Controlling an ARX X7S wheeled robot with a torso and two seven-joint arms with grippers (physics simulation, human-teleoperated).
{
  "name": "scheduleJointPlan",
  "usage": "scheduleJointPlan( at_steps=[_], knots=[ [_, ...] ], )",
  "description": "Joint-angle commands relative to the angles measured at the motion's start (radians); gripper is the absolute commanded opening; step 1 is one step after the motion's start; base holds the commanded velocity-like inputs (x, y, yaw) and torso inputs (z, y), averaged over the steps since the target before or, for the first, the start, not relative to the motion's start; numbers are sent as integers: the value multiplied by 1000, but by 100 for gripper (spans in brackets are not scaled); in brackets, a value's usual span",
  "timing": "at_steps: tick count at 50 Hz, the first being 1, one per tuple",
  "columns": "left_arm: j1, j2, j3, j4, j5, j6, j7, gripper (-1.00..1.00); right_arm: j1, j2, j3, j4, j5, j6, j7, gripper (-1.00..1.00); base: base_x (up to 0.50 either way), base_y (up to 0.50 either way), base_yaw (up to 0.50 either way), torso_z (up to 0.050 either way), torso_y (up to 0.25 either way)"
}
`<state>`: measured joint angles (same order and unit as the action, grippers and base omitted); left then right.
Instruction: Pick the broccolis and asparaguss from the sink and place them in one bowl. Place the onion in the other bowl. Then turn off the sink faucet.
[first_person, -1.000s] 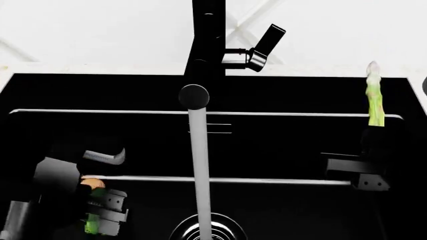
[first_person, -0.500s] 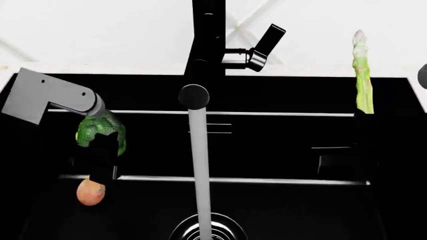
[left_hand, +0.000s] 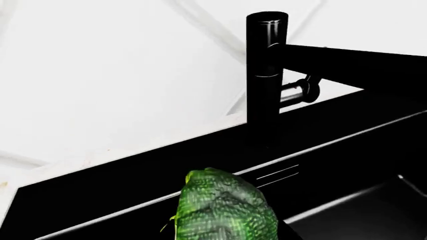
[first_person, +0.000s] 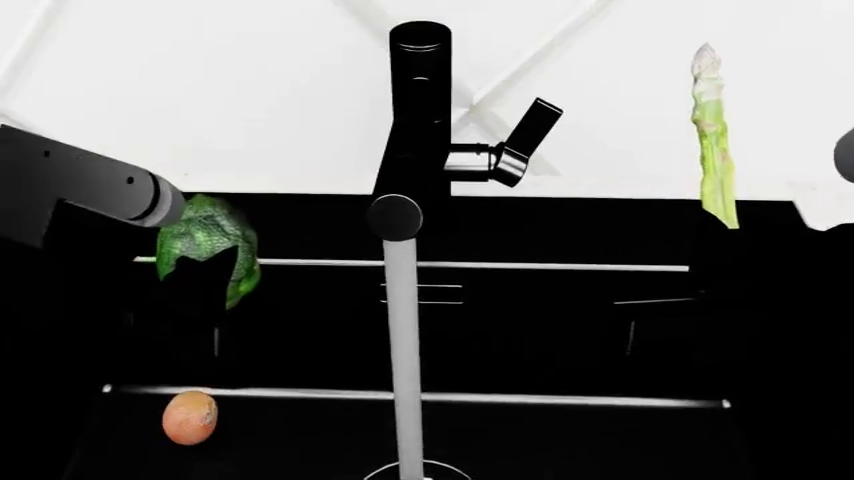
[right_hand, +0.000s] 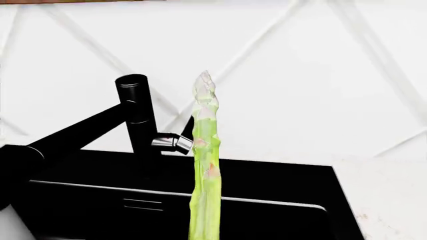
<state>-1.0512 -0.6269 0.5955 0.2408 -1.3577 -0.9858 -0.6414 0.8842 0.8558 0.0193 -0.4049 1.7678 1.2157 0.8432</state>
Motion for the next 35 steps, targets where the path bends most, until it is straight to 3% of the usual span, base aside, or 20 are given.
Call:
scheduleJointPlan(
  at_steps=[1, 17, 35],
  knots=[
    [-2, -6, -18, 8, -16, 19, -1, -100, -22, 13, 20, -37, -36, -13, -28, -100, 0, 0, 0, 0, 0],
    [28, -34, -22, 77, 95, 103, 17, -100, -55, -12, 23, -72, -149, -39, -101, -100, 0, 0, 0, 0, 0],
    [43, -56, -3, 125, 156, 132, 41, -100, -110, -23, 53, -99, -168, -84, -96, -100, -412, -1, 0, 0, 0]
  ],
)
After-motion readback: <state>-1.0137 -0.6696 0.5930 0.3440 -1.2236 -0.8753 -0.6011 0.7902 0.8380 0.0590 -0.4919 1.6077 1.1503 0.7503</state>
